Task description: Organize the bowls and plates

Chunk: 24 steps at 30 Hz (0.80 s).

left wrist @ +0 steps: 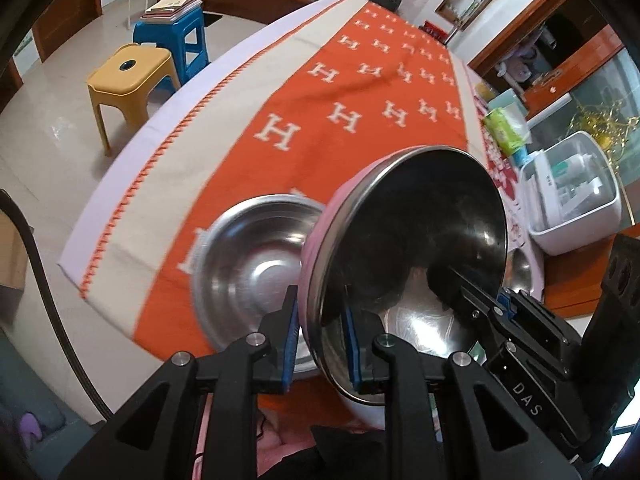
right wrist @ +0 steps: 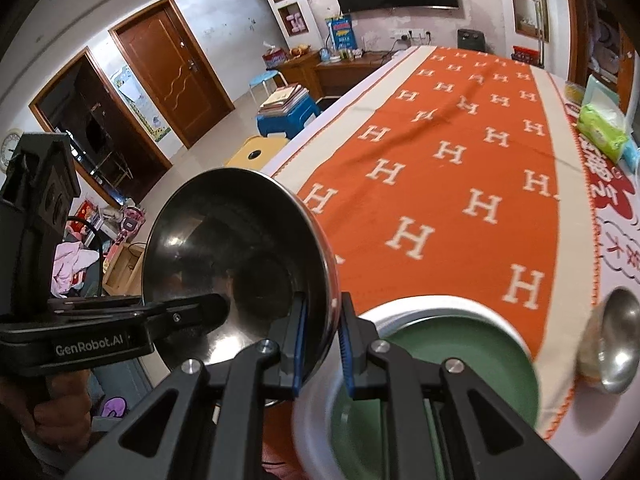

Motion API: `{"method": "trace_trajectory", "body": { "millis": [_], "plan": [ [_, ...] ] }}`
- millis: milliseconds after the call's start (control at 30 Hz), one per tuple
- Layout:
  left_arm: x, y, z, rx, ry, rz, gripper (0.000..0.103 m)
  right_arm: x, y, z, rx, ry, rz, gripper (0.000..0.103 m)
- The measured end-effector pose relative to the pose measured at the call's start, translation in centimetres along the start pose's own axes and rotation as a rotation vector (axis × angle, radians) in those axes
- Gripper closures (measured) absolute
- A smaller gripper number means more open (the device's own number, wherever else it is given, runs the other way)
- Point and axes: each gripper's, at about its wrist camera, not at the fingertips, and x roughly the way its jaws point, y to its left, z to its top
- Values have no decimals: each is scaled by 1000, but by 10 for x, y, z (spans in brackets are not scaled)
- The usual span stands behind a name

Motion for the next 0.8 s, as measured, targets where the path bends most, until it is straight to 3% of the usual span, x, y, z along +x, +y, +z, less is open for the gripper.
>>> {"method": "trace_trajectory", "body": {
  "millis": [267, 800],
  "plan": [
    [15, 27, 14, 64, 110, 34, 84, 32, 22, -5, 42, 74, -46, 87],
    [53, 36, 31, 247, 302, 61, 81, 65, 31, -23, 210, 183, -149, 85]
  ]
}}
